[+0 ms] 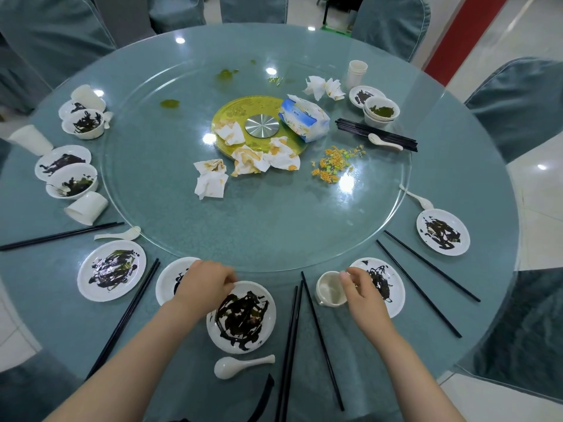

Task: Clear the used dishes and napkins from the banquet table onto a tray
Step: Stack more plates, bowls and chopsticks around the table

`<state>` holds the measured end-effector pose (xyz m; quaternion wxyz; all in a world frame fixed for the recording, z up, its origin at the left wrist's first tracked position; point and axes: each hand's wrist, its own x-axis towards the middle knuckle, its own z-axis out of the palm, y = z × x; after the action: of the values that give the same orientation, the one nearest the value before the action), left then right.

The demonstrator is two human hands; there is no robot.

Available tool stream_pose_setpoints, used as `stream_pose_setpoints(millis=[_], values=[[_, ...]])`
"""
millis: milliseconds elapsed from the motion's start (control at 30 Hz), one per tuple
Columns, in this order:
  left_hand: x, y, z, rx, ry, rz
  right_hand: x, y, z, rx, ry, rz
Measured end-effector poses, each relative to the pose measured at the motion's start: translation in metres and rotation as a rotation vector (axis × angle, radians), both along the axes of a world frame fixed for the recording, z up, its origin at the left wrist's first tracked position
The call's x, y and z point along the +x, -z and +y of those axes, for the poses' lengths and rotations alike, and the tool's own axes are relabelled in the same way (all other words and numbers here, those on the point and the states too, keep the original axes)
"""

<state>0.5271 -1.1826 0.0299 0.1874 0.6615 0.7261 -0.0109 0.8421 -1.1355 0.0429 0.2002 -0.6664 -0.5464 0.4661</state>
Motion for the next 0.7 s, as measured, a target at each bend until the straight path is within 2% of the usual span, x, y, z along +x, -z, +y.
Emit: stream_pose_setpoints(millis=[167,433,600,700], values=[[0.000,-0.011,0.000,-0.159,-0.209,-0.287,0.012,0.022,0.004,0.000,0.262,0.086],[-0.008,-0.010,0.003,-0.124,-0.455,-0.573,0.060,0.055,0.001,-0.033,0.734,-0.054],[-0.002,-0.007,0.007,-0.120,-0.588,-0.760,0.083,0.087,-0.006,-0.118,0.775,-0.096],[0.006,-0.007,0.008,-0.117,-0.651,-0.874,0.081,0.078,-0.007,-0.141,0.757,-0.055]])
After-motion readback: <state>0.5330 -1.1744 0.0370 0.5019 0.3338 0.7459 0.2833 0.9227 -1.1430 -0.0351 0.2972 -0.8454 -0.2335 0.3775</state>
